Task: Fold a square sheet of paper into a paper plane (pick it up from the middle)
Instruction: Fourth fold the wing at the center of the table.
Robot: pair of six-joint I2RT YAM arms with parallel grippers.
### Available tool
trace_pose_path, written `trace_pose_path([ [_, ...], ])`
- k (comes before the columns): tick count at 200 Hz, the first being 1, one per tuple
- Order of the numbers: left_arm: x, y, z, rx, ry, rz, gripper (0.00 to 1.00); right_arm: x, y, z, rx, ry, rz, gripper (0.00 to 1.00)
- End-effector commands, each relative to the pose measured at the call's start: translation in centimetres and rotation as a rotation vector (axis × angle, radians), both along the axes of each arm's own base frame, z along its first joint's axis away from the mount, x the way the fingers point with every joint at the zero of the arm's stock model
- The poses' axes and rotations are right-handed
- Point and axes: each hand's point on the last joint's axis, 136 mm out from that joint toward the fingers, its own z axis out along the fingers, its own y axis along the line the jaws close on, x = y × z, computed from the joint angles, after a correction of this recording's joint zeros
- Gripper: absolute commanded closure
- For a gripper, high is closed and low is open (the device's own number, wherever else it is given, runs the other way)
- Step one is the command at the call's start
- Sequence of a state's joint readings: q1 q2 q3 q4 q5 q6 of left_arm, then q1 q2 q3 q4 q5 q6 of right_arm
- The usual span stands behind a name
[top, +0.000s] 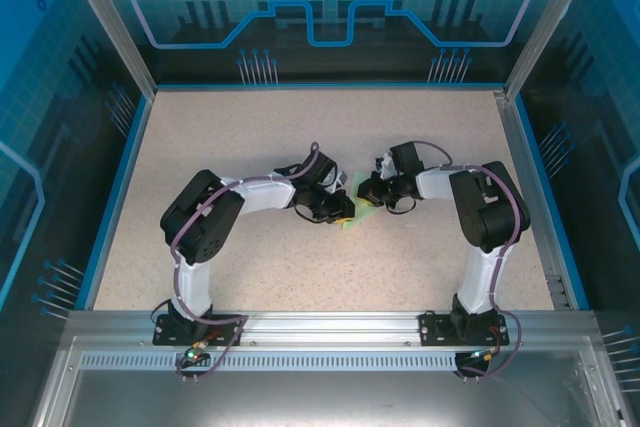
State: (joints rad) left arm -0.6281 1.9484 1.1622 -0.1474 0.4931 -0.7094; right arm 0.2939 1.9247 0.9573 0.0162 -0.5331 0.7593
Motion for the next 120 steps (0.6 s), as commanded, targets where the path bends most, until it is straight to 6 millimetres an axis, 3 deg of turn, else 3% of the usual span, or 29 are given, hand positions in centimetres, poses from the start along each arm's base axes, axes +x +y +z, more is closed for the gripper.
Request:
trace_pose_path([
  [1, 0.7, 1.2, 0.1, 0.029, -0.017, 0.052, 0.82, -1.9, -1.7, -4.4, -0.111, 0.111, -0.018, 0.93],
  [57, -0.2, 0.3, -1.6, -0.018, 0.059, 0.021, 0.82, -2.1, -1.7, -4.6, -0.110, 0.119, -0.016, 0.93],
  [120, -1.8, 0.0, -2.2, -0.050, 0.110, -0.019, 0.82, -2.2, -1.7, -4.9, -0.110, 0.130, -0.017, 0.93],
])
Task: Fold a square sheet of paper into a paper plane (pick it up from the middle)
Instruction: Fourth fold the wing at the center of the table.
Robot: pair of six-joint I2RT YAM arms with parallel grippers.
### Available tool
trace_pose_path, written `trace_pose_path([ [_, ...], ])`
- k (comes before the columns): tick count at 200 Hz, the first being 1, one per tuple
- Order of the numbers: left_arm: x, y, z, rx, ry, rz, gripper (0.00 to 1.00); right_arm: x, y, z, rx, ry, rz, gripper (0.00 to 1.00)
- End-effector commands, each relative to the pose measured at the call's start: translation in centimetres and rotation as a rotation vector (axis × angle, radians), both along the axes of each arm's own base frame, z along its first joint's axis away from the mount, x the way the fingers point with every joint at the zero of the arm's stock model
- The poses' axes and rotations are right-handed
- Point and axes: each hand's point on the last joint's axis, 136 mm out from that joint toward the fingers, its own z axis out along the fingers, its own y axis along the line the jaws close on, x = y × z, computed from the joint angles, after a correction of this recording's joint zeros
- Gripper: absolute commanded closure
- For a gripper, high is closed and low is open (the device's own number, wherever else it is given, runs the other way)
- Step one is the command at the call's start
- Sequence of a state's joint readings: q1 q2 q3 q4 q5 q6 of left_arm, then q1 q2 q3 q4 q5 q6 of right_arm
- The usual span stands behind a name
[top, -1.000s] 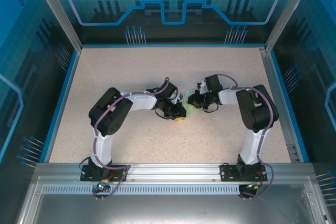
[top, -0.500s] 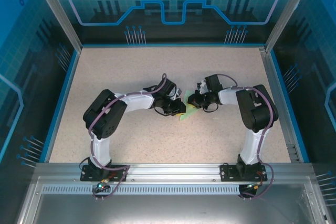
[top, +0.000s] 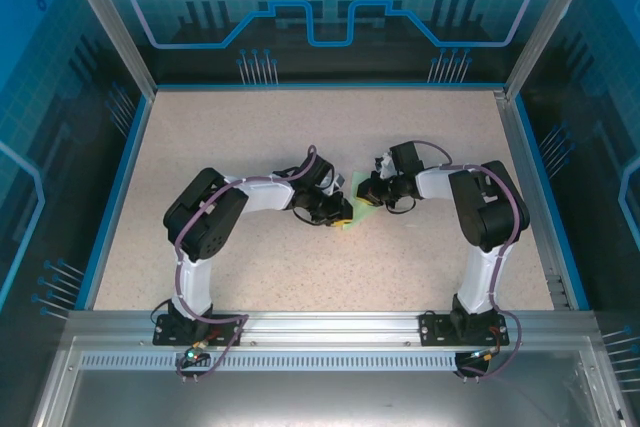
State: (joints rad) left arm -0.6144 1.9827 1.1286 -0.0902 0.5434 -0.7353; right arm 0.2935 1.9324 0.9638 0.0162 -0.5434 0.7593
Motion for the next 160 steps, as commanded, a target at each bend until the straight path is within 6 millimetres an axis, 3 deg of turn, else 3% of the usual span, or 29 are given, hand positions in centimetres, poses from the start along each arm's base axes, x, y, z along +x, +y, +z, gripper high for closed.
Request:
trace_pose_path([
  [1, -1.4, -0.1, -0.7, -0.021, 0.058, -0.025, 0.82, -2.2, -1.8, -4.8, -0.118, 0.126, -0.022, 0.93],
  [119, -3.9, 1.1, -2.5, 0.093, 0.092, -0.080, 0.83, -2.3, -2.0, -5.2, -0.128, 0.136, -0.026, 0.93],
  [136, -3.7, 1.1, -1.7, 0.090, 0.068, -0.077, 0.83, -2.5, -2.1, -5.3, -0.131, 0.140, -0.026, 0.93],
  [160, -2.6, 0.6, 1.0, 0.030, -0.002, -0.058, 0.83, -2.6, -2.1, -5.4, -0.135, 0.144, -0.027, 0.93],
])
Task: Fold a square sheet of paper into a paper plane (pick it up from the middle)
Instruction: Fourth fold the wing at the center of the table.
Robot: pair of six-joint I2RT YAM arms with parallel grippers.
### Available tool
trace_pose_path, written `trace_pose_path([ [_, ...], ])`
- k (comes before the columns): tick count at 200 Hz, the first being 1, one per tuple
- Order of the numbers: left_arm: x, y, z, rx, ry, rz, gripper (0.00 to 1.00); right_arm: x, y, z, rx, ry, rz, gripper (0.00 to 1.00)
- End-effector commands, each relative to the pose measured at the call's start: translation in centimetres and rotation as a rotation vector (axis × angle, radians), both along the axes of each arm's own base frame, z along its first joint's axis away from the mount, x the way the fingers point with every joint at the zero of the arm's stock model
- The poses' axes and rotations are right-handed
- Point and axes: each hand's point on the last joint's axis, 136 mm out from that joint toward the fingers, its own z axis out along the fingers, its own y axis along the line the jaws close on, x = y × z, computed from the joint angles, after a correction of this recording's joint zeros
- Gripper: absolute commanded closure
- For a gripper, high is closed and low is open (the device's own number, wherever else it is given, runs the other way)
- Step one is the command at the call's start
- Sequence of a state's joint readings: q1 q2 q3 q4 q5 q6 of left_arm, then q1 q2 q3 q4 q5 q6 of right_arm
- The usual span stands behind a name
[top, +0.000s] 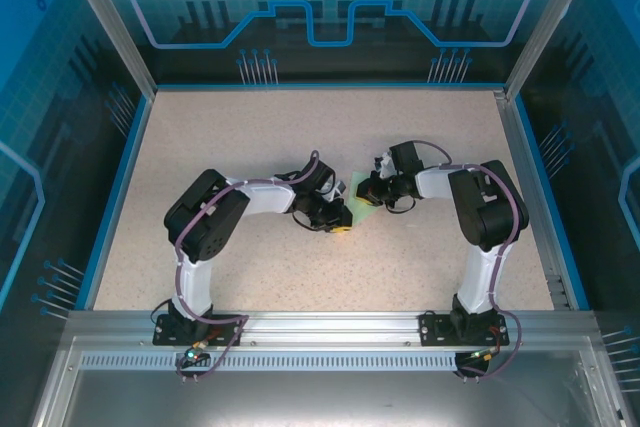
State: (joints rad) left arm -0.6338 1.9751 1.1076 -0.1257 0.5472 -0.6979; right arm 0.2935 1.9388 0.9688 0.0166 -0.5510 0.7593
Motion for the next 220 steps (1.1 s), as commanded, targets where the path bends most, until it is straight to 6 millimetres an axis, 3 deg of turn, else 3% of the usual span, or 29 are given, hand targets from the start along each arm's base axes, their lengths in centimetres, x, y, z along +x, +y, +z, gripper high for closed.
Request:
trace_pose_path([
  [1, -0.8, 0.5, 1.7, 0.002, -0.019, -0.010, 0.83, -2.6, -2.2, -5.4, -0.141, 0.141, -0.030, 0.93],
  [25, 0.3, 1.5, 2.9, 0.014, -0.067, 0.049, 0.82, -2.6, -2.2, -5.3, -0.139, 0.141, -0.028, 0.93],
  [43, 0.8, 2.9, 2.1, 0.084, -0.080, 0.095, 0.82, -2.6, -2.2, -5.3, -0.139, 0.139, -0.027, 0.93],
  [79, 0.9, 3.5, 0.7, 0.130, -0.046, 0.137, 0.81, -2.5, -2.2, -5.2, -0.137, 0.138, -0.027, 0.93],
  [156, -0.3, 1.7, -0.1, 0.078, 0.018, 0.055, 0.87, -2.4, -2.1, -5.2, -0.137, 0.139, -0.028, 0.93],
  [220, -0.4, 1.0, 0.6, 0.029, 0.011, 0.036, 0.89, -2.4, -2.2, -5.3, -0.141, 0.143, -0.029, 0.93],
])
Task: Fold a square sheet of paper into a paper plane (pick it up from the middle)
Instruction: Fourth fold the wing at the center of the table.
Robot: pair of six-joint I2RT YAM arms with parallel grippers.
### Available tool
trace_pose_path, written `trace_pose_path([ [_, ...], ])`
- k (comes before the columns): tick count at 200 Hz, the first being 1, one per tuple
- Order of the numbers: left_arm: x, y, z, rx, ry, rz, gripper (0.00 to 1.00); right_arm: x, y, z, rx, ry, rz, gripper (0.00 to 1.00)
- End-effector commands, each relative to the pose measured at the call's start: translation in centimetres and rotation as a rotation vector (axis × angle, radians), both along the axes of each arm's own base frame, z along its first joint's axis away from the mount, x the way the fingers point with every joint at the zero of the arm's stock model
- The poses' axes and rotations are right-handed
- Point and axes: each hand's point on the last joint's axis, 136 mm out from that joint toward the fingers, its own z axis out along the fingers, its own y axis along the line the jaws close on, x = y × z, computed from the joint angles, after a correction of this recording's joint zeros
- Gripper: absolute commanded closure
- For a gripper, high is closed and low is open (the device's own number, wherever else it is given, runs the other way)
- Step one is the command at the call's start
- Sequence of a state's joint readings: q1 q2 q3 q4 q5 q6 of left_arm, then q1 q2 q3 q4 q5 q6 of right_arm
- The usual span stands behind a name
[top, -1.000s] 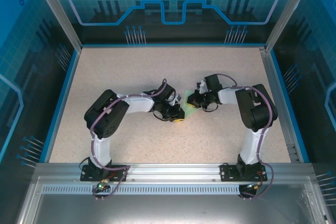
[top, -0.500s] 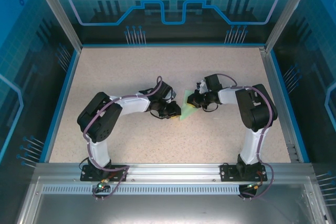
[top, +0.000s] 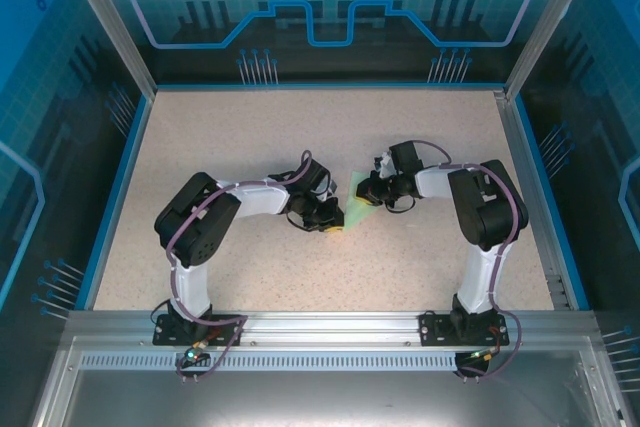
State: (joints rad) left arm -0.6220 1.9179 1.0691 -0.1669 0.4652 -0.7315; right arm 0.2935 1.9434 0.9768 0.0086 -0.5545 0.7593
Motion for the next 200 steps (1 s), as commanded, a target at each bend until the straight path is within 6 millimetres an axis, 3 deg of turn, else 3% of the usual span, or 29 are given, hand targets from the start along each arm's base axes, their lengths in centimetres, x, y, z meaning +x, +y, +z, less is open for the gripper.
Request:
trace_pose_path([
  [1, -0.5, -1.0, 0.7, -0.045, 0.012, -0.039, 0.89, -2.5, -2.3, -5.3, -0.143, 0.138, -0.031, 0.93],
  [92, -1.3, -1.8, 0.2, -0.046, 0.018, -0.090, 0.92, -2.7, -2.3, -5.6, -0.147, 0.146, -0.031, 0.93],
  [159, -1.7, -1.1, -1.1, 0.008, 0.050, -0.087, 0.96, -2.7, -2.3, -5.6, -0.146, 0.148, -0.034, 0.93],
  [200, -1.2, -0.6, 1.0, 0.028, -0.011, -0.094, 0.93, -2.7, -2.3, -5.6, -0.146, 0.146, -0.032, 0.93],
])
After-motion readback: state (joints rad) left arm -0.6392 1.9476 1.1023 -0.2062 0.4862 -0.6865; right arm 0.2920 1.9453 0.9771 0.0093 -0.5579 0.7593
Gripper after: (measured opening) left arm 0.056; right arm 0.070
